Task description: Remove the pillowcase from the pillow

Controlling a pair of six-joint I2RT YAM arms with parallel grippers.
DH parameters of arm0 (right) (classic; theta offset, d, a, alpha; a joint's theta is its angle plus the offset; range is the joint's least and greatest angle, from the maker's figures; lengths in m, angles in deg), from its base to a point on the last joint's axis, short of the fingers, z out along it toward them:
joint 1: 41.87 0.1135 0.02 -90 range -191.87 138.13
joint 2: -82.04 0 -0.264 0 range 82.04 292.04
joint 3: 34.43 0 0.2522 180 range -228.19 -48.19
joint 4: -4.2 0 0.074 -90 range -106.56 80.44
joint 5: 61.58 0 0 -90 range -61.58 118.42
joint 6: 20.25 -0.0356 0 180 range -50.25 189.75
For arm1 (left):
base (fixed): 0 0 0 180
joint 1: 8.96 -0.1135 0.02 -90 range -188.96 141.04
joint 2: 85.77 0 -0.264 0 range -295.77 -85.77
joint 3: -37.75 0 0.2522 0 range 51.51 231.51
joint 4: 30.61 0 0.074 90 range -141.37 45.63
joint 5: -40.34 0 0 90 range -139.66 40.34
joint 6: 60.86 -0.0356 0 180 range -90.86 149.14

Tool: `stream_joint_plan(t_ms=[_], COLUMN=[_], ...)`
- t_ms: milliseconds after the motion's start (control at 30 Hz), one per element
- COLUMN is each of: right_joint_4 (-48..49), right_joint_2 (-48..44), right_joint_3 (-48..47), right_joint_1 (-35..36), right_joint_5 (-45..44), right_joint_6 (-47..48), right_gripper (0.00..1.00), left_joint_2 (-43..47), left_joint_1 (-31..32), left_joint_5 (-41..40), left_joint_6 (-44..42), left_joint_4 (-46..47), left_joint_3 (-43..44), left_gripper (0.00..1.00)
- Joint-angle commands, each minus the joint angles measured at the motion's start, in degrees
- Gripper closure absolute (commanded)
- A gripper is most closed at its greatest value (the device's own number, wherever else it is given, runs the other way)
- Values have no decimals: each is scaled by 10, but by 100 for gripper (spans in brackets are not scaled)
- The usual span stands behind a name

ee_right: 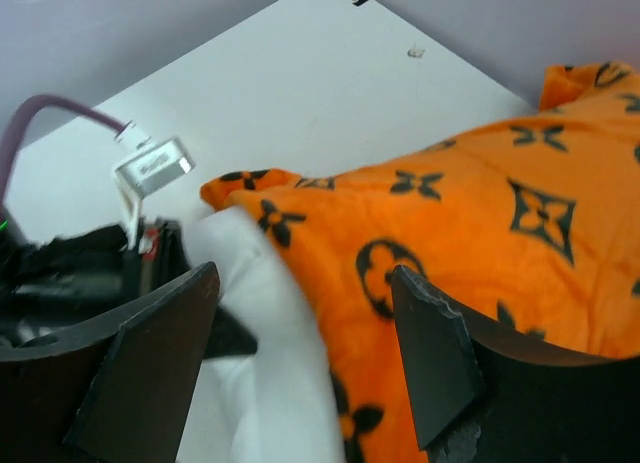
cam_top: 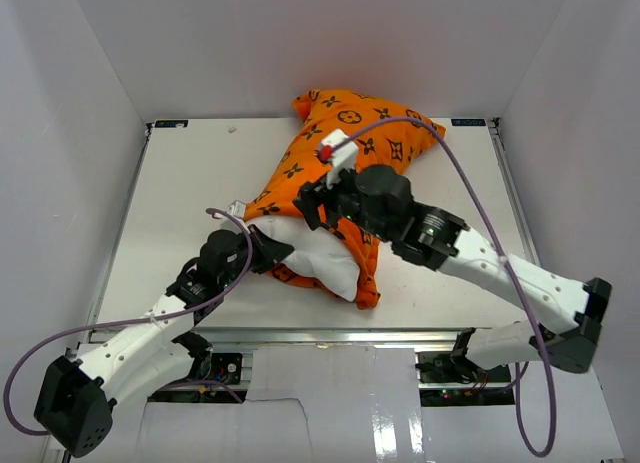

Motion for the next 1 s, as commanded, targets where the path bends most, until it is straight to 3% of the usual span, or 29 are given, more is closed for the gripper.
stream_joint_plan(t_ms=[0,167,433,500,633,700,733,967], right_joint_4=[-74,-148,-153,-148,-137,-137,-137,-133], right_joint_2=[107,263,396,408,432,442,451,491], right_joint_3=[-113,-266,-334,-331,-332,-343,-357,-435], right_joint_1=[-15,-17,-31,-41,-64,-86,-96,-188], right_joint_5=[50,120,133,136,121,99,95,59], right_joint_6=[94,129,116,103,73,55,39,-29], right_gripper=[25,25,27,31,48,70,89,92], left_joint_2=[46,80,107,125,148,155,162,215], left_joint_1=[3,3,3,3,3,3,3,3], left_joint_5=[15,15,19,15,4,5,6,23], left_joint_6=[-31,-39,-39,-37,-33,-33,-32,-22], left_joint_4=[-39,-58,-68,-72,-94,-104,-112,-158], left_joint_3=[-8,-14,-28,-32,-32,-22,-17,44], left_gripper=[100,100,100,100,100,100,100,100])
